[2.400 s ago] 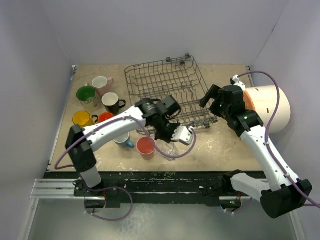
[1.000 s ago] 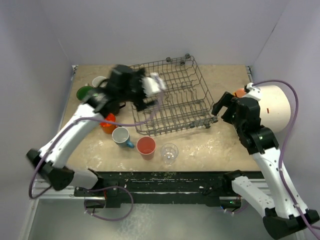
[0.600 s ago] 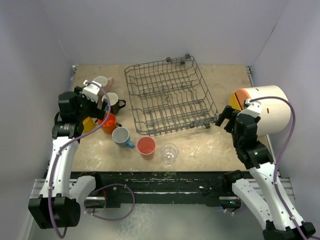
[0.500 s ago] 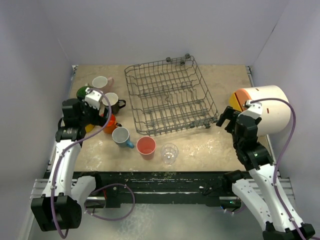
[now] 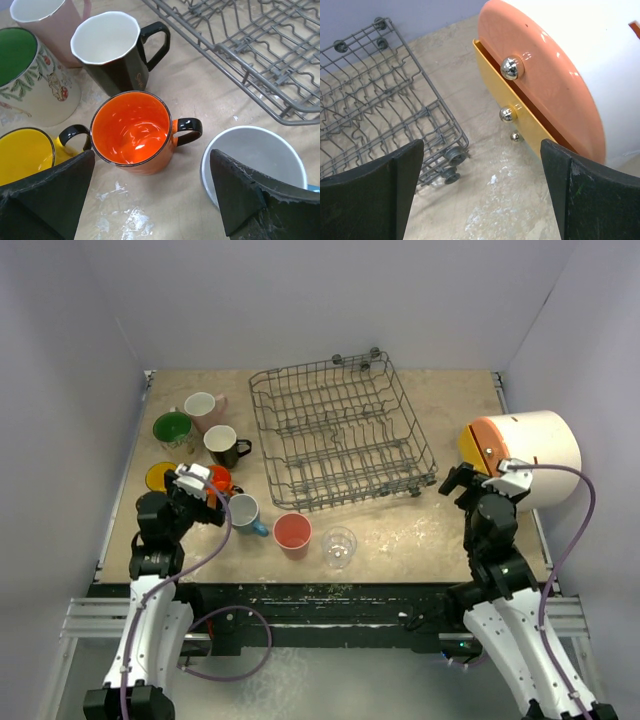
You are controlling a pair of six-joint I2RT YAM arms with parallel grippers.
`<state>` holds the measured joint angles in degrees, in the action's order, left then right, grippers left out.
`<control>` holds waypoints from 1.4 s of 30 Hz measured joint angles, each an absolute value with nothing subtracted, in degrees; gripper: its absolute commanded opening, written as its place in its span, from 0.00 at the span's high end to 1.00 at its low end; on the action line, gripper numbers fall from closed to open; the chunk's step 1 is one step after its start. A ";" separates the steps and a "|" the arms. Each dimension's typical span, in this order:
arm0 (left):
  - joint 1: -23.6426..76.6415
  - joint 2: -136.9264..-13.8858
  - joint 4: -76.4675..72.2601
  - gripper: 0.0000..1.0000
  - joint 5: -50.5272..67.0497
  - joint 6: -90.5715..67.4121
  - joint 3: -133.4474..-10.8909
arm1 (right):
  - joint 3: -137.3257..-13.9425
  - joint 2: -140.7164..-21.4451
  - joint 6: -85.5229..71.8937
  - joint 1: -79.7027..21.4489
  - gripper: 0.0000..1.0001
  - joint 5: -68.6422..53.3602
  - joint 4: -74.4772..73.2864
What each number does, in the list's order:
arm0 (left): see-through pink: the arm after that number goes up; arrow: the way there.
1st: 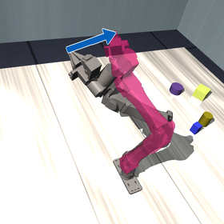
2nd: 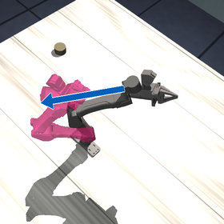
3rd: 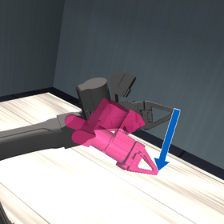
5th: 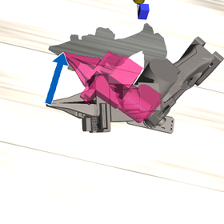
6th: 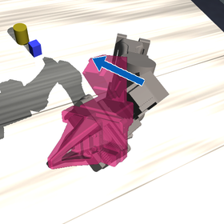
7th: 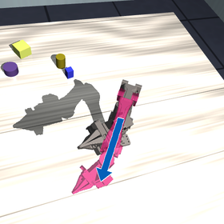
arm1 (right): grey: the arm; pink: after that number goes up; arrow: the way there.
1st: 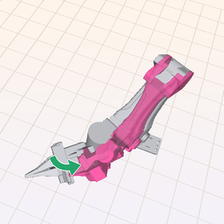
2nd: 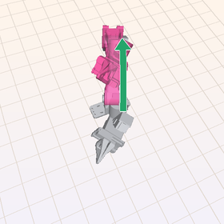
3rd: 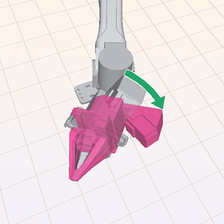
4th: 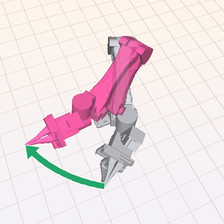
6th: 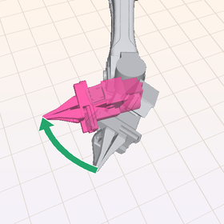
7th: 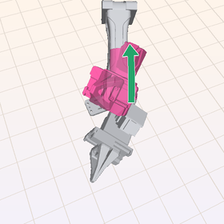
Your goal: Unload the cups from the dish rack
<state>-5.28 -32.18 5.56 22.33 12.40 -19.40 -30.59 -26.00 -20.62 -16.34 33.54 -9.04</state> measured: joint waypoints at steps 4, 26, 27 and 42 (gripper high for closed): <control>-5.30 -32.23 1.56 0.01 20.14 8.99 -16.53 | -23.24 -20.40 -15.68 -16.32 0.00 32.32 -1.54; -5.50 -26.79 -10.04 0.01 14.98 4.05 -2.31 | -10.79 -26.02 -9.52 -16.38 0.00 38.13 13.82; -5.50 -26.76 -10.20 0.01 14.98 4.05 -2.31 | -9.63 -26.55 -9.61 -16.38 0.00 38.41 14.59; -5.50 -26.74 -11.09 0.01 14.94 4.05 -2.31 | -2.37 -10.46 -4.36 -16.34 0.00 32.36 18.33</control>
<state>-5.50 -26.74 -11.09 14.94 4.05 -2.31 -2.37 -10.46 -4.36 -16.34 32.36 18.33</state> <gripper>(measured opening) 0.992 0.998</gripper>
